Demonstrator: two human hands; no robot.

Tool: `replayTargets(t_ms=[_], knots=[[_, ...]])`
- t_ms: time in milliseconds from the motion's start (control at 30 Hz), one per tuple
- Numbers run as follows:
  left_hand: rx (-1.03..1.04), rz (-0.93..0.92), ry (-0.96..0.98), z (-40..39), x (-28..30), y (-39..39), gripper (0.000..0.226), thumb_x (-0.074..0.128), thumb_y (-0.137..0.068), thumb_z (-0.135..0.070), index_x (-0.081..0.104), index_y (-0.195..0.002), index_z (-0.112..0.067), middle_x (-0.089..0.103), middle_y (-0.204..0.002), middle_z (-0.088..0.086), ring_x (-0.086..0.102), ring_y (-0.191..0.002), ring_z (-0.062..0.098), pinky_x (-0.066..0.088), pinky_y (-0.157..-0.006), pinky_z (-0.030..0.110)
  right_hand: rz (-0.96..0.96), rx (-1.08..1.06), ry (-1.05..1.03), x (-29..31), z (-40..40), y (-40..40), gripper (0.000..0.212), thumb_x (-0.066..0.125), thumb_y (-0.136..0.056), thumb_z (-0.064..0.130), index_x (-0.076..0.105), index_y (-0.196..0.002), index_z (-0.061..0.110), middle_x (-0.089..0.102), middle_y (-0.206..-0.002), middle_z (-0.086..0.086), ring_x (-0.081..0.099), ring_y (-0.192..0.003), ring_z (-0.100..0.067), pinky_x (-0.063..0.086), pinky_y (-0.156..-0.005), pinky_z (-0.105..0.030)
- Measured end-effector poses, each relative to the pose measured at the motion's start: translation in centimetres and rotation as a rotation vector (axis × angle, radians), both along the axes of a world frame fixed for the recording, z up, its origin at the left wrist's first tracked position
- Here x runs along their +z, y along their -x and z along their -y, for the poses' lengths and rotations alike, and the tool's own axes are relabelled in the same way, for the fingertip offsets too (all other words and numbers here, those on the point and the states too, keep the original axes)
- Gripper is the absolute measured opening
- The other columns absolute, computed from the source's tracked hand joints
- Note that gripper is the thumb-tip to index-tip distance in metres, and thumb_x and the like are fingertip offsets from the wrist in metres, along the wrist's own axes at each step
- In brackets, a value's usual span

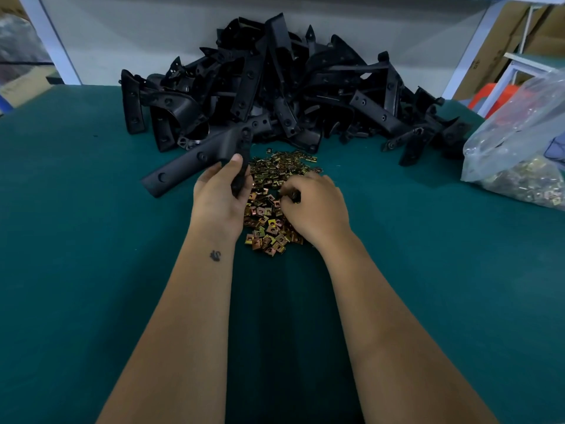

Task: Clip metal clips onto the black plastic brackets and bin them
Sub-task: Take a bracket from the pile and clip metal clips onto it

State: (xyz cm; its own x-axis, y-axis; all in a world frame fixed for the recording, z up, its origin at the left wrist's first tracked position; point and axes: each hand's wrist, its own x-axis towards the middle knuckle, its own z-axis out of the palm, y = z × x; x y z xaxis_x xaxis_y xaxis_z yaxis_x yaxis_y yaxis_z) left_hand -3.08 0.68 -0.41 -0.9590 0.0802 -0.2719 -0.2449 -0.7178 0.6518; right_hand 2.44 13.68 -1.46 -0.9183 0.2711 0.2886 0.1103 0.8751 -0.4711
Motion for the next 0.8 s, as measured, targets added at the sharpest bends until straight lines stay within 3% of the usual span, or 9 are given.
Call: replayTargets(t_ms=[200, 333, 500, 667, 800], knots=[[-0.01, 0.005, -0.038, 0.1, 0.1, 0.0, 0.04, 0.067, -0.092, -0.007, 0.056, -0.129, 0.002, 0.065, -0.102, 0.01, 0.068, -0.077, 0.013, 0.056, -0.066, 0.021, 0.039, -0.025, -0.019, 0.0, -0.3, 0.2, 0.032, 0.056, -0.092, 0.023, 0.068, -0.122, 0.023, 0.06, -0.12, -0.002, 0.048, -0.116, -0.025, 0.036, -0.096, -0.036], [-0.018, -0.017, -0.051, 0.4, 0.0, 0.0, 0.028, 0.066, -0.093, -0.008, 0.06, -0.119, 0.001, 0.066, -0.094, 0.008, 0.069, -0.072, 0.01, 0.056, -0.068, 0.021, 0.006, -0.004, 0.002, 0.0, -0.3, 0.1, 0.028, 0.058, -0.093, 0.021, 0.071, -0.117, 0.025, 0.063, -0.118, 0.003, 0.048, -0.114, -0.024, 0.037, -0.095, -0.036], [0.035, 0.012, -0.013, 0.9, 0.0, 0.2, 0.04, 0.066, -0.093, -0.008, 0.054, -0.13, 0.002, 0.065, -0.106, 0.011, 0.069, -0.08, 0.013, 0.057, -0.07, 0.021, 0.048, 0.065, -0.027, 0.4, -0.5, 0.1, 0.028, 0.056, -0.096, 0.021, 0.07, -0.118, 0.031, 0.062, -0.118, 0.005, 0.046, -0.116, -0.023, 0.038, -0.095, -0.039], [-0.032, 0.011, -0.016, 0.3, 0.3, -0.5, 0.004, 0.059, -0.096, -0.007, 0.06, -0.099, -0.004, 0.064, -0.095, 0.012, 0.066, -0.083, 0.016, 0.058, -0.074, 0.023, 0.016, 0.056, -0.005, 0.4, -0.3, 0.0, 0.023, 0.059, -0.094, 0.017, 0.074, -0.108, 0.029, 0.065, -0.113, 0.005, 0.048, -0.113, -0.023, 0.041, -0.095, -0.04], [-0.085, -0.031, 0.014, -0.8, 0.2, -1.0, 0.01, 0.059, -0.095, -0.006, 0.059, -0.104, -0.004, 0.065, -0.093, 0.011, 0.068, -0.077, 0.015, 0.058, -0.07, 0.023, 0.011, 0.088, 0.039, 0.4, -0.2, 0.0, 0.024, 0.06, -0.092, 0.011, 0.075, -0.104, 0.026, 0.067, -0.114, 0.004, 0.049, -0.113, -0.025, 0.041, -0.096, -0.043]])
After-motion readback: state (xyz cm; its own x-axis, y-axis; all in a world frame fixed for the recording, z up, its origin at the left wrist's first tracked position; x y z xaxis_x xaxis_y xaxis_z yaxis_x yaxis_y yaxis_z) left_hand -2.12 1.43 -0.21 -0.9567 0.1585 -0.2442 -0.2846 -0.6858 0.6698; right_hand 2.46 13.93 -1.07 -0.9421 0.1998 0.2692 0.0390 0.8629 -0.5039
